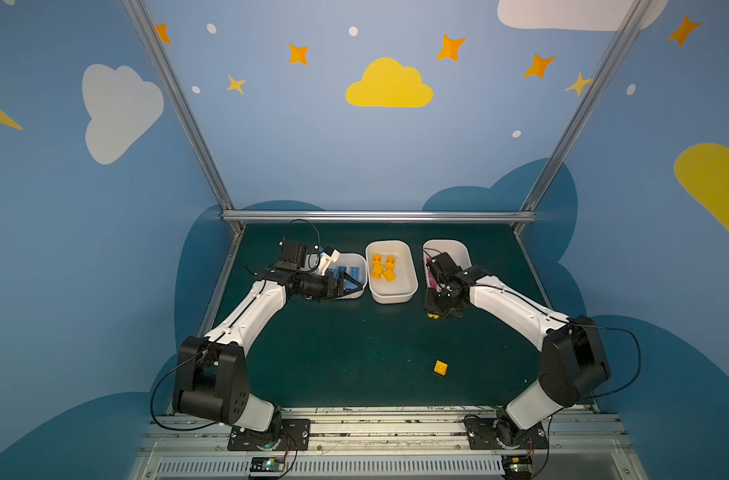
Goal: Sort the legos into containers by color
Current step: 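Carry the yellow brick into the middle bin and open the right gripper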
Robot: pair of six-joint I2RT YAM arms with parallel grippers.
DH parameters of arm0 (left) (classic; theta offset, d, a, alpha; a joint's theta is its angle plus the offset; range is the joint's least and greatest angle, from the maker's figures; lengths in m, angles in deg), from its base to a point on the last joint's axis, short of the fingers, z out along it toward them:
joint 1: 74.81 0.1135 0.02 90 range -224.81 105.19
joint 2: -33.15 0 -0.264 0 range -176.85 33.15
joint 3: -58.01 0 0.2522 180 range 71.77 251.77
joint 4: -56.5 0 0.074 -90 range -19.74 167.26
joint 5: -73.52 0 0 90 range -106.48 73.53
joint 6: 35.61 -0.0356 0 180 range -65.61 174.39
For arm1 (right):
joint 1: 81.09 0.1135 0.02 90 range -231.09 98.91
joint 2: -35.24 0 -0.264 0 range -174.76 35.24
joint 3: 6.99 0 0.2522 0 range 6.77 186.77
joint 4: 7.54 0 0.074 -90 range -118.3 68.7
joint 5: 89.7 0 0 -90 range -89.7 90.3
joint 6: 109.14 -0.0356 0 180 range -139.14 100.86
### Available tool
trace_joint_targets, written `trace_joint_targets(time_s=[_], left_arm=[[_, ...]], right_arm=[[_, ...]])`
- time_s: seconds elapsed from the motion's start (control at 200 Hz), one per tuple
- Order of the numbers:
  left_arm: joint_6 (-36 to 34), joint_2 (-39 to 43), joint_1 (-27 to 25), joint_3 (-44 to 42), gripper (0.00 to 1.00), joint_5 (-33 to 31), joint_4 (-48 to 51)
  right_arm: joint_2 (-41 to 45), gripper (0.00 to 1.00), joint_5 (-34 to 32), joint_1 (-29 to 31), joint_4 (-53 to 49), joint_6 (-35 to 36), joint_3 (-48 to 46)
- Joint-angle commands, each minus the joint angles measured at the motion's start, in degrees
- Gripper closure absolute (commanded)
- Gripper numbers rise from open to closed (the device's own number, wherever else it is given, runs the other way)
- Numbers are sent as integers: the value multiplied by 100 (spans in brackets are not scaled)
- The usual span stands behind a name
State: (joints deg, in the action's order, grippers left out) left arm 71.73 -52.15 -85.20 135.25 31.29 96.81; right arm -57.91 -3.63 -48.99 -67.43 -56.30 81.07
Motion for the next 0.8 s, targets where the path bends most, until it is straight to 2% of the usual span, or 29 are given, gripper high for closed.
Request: trace_joint_targets(time_s=[0.0,0.185,0.451,0.621,0.796], left_arm=[[14,53,19,41,1,6,28],[93,77,20,61,1,8,-13],[69,83,28,81,1,-5,60],[-72,42,28,119,1,-75,233],[-91,22,29,128,1,-84,261]], right_arm=[[-396,81,19,51,-25,637,765],[-1595,80,92,38,-164,1269,2308],[-3424,78,-229,-24,-667,1621,4278],[-4281,77,-461,-96,-938,1734,5172],[-4849,72,-546,-147,-931,1864,5713]])
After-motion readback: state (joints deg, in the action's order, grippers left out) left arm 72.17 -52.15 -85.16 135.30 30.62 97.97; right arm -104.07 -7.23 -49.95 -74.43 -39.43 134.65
